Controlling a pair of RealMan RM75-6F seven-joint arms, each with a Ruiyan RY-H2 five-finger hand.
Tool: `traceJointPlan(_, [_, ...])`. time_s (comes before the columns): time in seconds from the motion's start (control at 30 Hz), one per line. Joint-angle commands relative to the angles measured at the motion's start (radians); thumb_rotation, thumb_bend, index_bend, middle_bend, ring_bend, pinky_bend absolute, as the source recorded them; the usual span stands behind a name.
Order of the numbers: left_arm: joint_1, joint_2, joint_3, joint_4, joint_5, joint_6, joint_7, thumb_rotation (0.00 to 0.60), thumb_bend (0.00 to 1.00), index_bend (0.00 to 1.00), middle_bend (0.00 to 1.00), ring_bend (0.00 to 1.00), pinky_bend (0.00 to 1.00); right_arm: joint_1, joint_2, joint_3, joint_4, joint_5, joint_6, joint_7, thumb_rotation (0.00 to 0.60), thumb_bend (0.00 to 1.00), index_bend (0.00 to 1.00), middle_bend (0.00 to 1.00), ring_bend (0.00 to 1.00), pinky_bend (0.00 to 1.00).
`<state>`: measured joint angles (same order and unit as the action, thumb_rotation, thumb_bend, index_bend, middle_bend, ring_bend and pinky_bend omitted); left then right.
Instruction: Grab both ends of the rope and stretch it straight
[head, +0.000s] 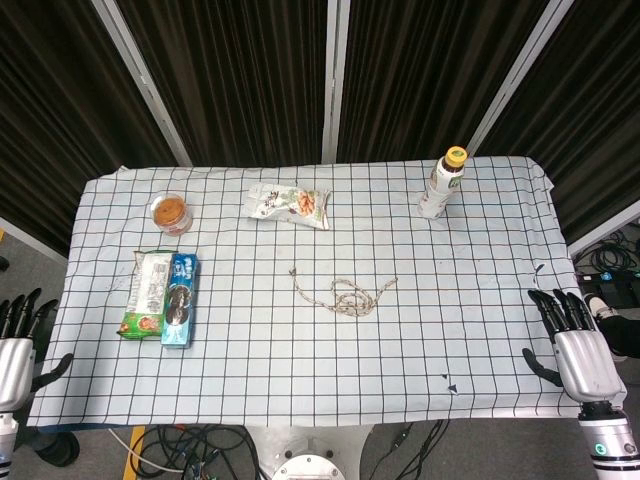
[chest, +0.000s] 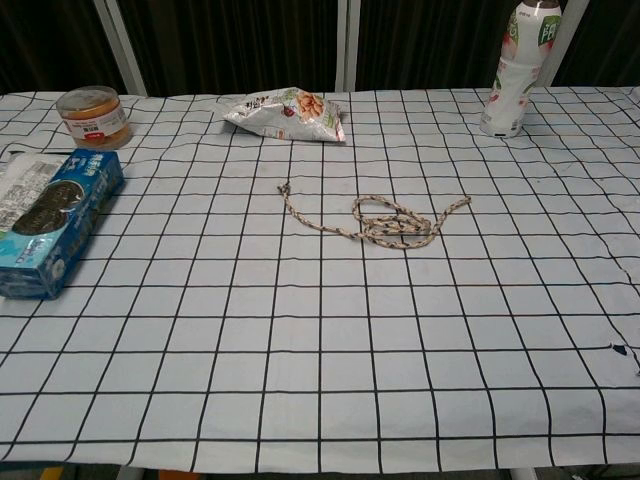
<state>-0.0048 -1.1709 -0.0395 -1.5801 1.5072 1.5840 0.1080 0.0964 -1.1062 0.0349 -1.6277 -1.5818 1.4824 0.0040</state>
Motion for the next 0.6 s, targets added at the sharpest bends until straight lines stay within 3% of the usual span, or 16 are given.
traceJointPlan(0.03, [-0.001, -0.001, 0.0, 0.0, 0.0, -0.001, 0.003, 0.6, 0.17, 0.16, 0.02, 0.0, 0.0, 0.001, 0.002, -0.003, 0.001, -0.004, -0.002, 0.005, 0.6, 0.22, 0.05, 0.12, 0.0, 0.0])
traceJointPlan(0.3, [-0.003, 0.004, 0.005, -0.015, 0.0, -0.012, 0.013, 0.6, 0.17, 0.16, 0.02, 0.0, 0.0, 0.054, 0.02, -0.009, -0.007, -0.032, -0.08, 0.026, 0.6, 0.22, 0.05, 0.12, 0.0, 0.0])
traceJointPlan(0.43, [-0.007, 0.005, 0.002, -0.016, 0.0, -0.016, 0.013, 0.6, 0.18, 0.16, 0.03, 0.0, 0.0, 0.163, 0.025, 0.009, -0.015, -0.058, -0.218, 0.032, 0.6, 0.22, 0.09, 0.14, 0.0, 0.0])
traceJointPlan(0.6, [-0.011, 0.001, 0.0, -0.014, 0.001, -0.018, 0.008, 0.6, 0.18, 0.16, 0.02, 0.0, 0.0, 0.337, -0.032, 0.066, 0.032, -0.018, -0.442, 0.032, 0.6, 0.24, 0.22, 0.2, 0.0, 0.0])
